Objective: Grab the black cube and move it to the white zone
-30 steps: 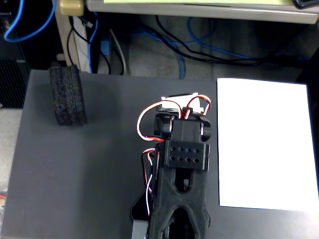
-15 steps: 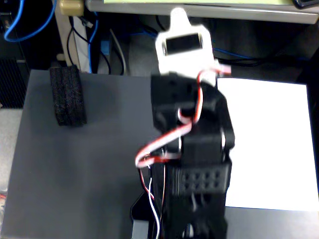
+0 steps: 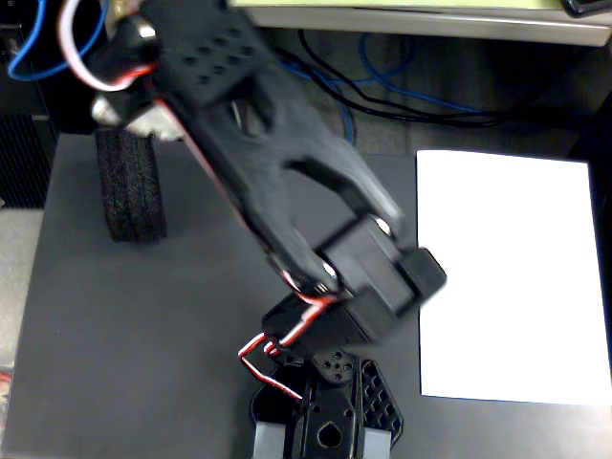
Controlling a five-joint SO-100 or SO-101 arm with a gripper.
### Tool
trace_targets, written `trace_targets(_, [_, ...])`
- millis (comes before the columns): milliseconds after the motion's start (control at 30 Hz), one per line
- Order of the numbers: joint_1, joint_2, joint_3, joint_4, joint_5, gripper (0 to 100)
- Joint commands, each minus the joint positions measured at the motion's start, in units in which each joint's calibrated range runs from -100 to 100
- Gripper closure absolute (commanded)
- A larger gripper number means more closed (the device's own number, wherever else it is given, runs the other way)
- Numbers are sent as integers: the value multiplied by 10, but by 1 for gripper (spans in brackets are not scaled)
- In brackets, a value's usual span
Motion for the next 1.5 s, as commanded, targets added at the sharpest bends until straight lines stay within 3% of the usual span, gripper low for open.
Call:
trace_targets(0, [-16,90,-69,24,47,97])
trace_targets(67, [-16,154,-153,106,91,95])
trace_targets(167, [-17,227,-237,114,124,85])
trace_targets(333, [-17,248,-195,114,152,75])
trace_targets(467, [-17,247,-152,114,207,66])
trace_targets(667, [-10,260,-155,85,231,66])
trace_targets(833, [-9,395,-162,19,227,66])
trace_targets(1000, [-9,399,-159,-8,208,66])
trace_targets(1133, [-9,406,-152,0,207,79])
trace_targets(1333, [-9,405,-112,-8,207,80])
trace_targets(1467, [-9,396,-123,-7,176,96])
